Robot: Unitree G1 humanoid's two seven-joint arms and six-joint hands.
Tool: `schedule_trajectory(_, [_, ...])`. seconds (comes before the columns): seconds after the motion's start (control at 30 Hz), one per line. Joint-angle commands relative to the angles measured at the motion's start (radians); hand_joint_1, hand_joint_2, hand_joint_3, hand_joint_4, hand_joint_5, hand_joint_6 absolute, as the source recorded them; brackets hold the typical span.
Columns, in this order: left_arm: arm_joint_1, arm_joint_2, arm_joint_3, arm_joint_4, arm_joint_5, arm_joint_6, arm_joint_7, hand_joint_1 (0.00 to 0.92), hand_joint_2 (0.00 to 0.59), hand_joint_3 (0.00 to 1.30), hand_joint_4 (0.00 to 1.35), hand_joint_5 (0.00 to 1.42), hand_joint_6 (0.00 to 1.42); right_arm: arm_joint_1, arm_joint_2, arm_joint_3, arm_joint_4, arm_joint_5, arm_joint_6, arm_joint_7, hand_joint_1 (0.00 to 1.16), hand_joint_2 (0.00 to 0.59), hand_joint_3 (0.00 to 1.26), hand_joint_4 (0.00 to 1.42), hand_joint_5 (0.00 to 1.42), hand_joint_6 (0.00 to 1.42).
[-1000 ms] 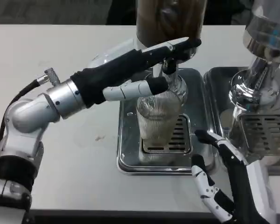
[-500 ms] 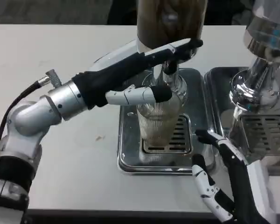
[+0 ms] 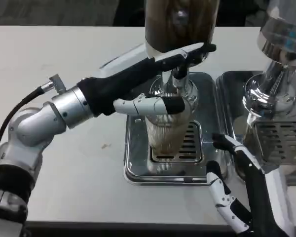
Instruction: Grasp the cup under the faucet to collect the drink, then remove the cup.
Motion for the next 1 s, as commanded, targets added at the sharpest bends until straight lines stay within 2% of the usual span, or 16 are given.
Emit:
schedule_trajectory(0.03, [-0.001, 0.013, -0.048, 0.023, 0.073, -0.005, -0.019, 0.0, 0.067, 0.09, 0.03, 0.11, 0.06, -0.004, 0.004, -0.009, -0.003, 0.02, -0.035, 0.002, 0.38, 0.43, 0.23, 0.26, 0.18, 0.21])
schedule_trajectory(0.17, [-0.001, 0.017, -0.057, 0.026, 0.085, -0.012, 0.001, 0.0, 0.067, 0.09, 0.03, 0.11, 0.06, -0.011, 0.004, -0.014, 0.01, 0.074, -0.069, 0.023, 0.44, 0.344, 0.13, 0.18, 0.2, 0.24])
schedule_trajectory(0.3, [0.001, 0.021, -0.068, 0.027, 0.089, -0.016, 0.016, 0.0, 0.067, 0.09, 0.03, 0.11, 0.06, -0.032, -0.005, -0.015, 0.022, 0.152, -0.082, 0.102, 0.53, 0.264, 0.04, 0.09, 0.09, 0.17])
schedule_trajectory(0.6, [0.004, 0.027, -0.075, 0.025, 0.087, -0.024, 0.031, 0.0, 0.066, 0.1, 0.03, 0.11, 0.06, -0.078, -0.006, -0.034, 0.046, 0.224, -0.073, 0.213, 0.57, 0.242, 0.02, 0.05, 0.04, 0.12])
schedule_trajectory(1.0, [0.01, 0.037, -0.075, 0.017, 0.08, -0.031, 0.031, 0.0, 0.083, 0.1, 0.03, 0.11, 0.06, -0.146, 0.011, -0.07, 0.106, 0.271, -0.046, 0.276, 0.57, 0.242, 0.0, 0.01, 0.0, 0.04])
